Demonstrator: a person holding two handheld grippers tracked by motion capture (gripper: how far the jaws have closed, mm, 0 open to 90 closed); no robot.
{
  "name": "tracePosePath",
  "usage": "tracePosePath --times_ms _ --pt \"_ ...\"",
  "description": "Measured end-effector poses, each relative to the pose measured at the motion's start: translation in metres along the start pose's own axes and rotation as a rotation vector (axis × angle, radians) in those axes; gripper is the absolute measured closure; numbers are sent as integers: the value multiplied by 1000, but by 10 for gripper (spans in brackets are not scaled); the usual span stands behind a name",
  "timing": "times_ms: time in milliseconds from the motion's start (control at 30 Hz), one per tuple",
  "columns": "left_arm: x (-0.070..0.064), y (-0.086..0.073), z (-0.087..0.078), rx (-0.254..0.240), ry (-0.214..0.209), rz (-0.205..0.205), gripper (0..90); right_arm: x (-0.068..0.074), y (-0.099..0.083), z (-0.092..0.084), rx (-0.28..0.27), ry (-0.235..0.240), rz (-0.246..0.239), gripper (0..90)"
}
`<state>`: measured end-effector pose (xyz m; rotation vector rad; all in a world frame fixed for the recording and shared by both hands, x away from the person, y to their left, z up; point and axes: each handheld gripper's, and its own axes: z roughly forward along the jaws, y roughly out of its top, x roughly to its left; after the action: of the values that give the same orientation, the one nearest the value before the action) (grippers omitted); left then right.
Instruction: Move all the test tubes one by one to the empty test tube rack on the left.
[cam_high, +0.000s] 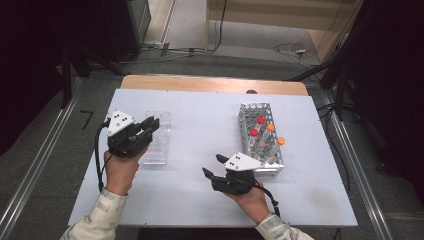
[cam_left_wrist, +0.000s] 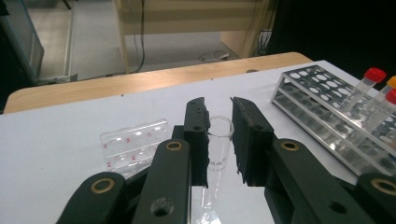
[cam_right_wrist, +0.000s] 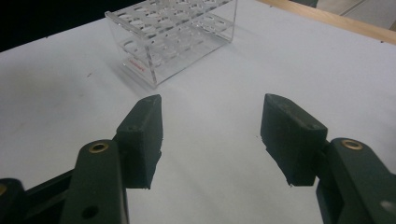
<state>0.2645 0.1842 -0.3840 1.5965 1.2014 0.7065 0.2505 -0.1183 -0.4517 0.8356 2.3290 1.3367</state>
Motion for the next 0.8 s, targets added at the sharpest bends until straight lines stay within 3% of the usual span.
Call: tracePosePath --times_ms 300,800 --pt "-1 -4 4 15 40 28 764 -1 0 0 -2 1 -4 375" --pt "-5 -25 19 83 62 62 763 -1 0 -2 -8 0 -6 375"
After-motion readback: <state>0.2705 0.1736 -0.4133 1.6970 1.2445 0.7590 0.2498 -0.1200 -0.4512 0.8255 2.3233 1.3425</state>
